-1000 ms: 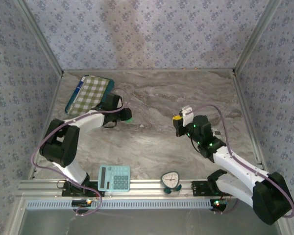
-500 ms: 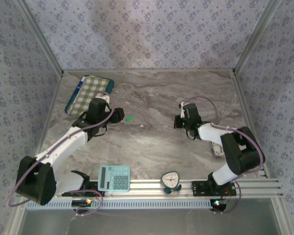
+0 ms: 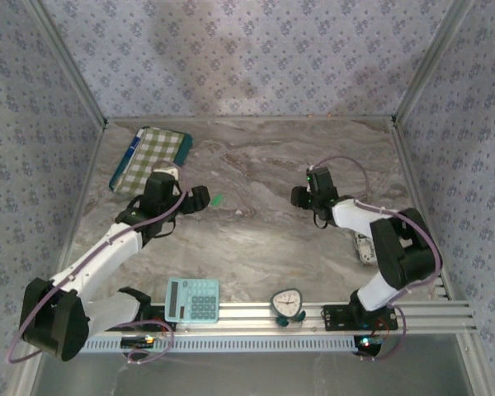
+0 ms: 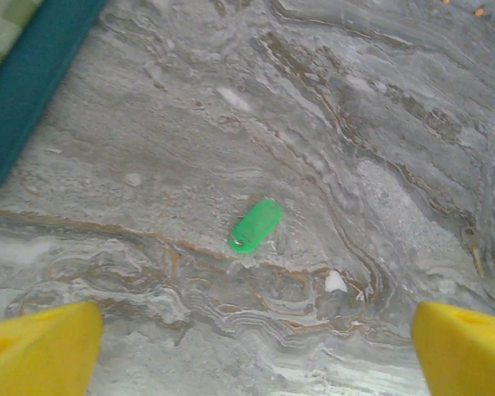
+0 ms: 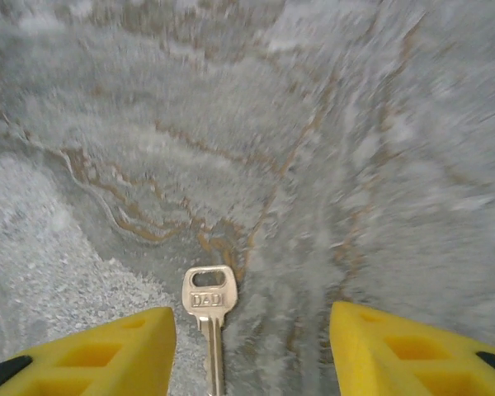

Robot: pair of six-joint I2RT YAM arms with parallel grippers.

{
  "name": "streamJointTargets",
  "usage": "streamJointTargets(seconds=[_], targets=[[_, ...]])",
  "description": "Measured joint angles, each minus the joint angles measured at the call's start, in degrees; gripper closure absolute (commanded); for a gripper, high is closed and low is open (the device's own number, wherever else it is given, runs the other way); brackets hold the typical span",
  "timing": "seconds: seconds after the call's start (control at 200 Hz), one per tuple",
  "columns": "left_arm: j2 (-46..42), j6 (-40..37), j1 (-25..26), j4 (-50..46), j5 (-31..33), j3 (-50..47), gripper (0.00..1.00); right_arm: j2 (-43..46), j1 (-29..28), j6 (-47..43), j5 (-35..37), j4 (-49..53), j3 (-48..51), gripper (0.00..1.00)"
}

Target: Remove the keys from the keyring

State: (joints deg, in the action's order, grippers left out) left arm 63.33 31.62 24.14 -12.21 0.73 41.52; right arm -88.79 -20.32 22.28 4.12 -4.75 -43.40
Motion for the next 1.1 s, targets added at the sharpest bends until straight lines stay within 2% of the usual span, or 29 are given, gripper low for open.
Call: streamJointTargets(seconds=[0.015, 0.02, 0.025, 0.03, 0.045, 0.195, 0.335, 0.46, 0.555, 0.68, 0.815, 0.97, 1.099], targets=[[-0.13, -0.04, -0.09, -0.28, 0.31, 0.09, 0.01, 1.05, 0.2, -0.24, 0.33, 0.57, -0.04, 0.38], [-0.15, -0.04, -0.11, -0.35, 0.39, 0.11, 0.01, 1.31, 0.24, -0.22, 0.44, 0.72, -0.04, 0.19], [-0.15, -0.02, -0.17, -0.46, 0.57, 0.15, 0.01, 1.75, 0.31, -0.31, 0.72, 0.92, -0.07, 0.1], [-0.17, -0.02, -0.22, -0.55, 0.66, 0.17, 0.01, 1.95, 0.35, -0.37, 0.79, 1.03, -0.07, 0.05], [-0.2, -0.02, -0.31, -0.94, 1.03, 0.35, 0.01, 2.8, 0.46, -0.74, 1.07, 1.55, -0.17, 0.0], [-0.04, -0.63, -1.4, -6.47, 6.6, 4.5, 0.01, 10.64, 1.05, -2.23, 8.2, 7.5, -2.97, 0.0], [1.31, -4.76, -2.34, -8.04, 17.53, 8.94, 0.01, 14.16, 1.01, -3.98, 20.37, 9.6, -5.07, 0.0], [1.49, -12.24, -4.72, -1.51, 27.47, 4.79, 0.01, 16.59, 1.03, -12.13, 29.83, 2.43, 1.18, 0.0], [1.44, -16.83, -8.09, 5.81, 30.27, -2.82, 0.01, 16.98, 2.49, -16.11, 32.76, -1.49, 7.32, 0.0], [3.3, -21.77, -13.14, 19.23, 31.28, -13.86, 0.01, 16.06, 7.72, -17.79, 32.83, -10.23, 15.26, 0.0], [12.41, -25.31, -15.47, 33.27, 31.87, -18.53, 0.01, 11.98, 9.97, -20.52, 30.32, -23.08, 22.12, 0.0], [18.25, -27.58, -18.51, 54.82, 27.1, -24.33, 0.01, 5.46, 12.79, -24.11, 21.55, -36.76, 23.87, 0.0], [23.47, -29.68, -19.87, 62.16, 21.22, -24.41, 0.0, 2.82, 18.43, -24.28, 11.15, -40.52, 23.41, 0.01]])
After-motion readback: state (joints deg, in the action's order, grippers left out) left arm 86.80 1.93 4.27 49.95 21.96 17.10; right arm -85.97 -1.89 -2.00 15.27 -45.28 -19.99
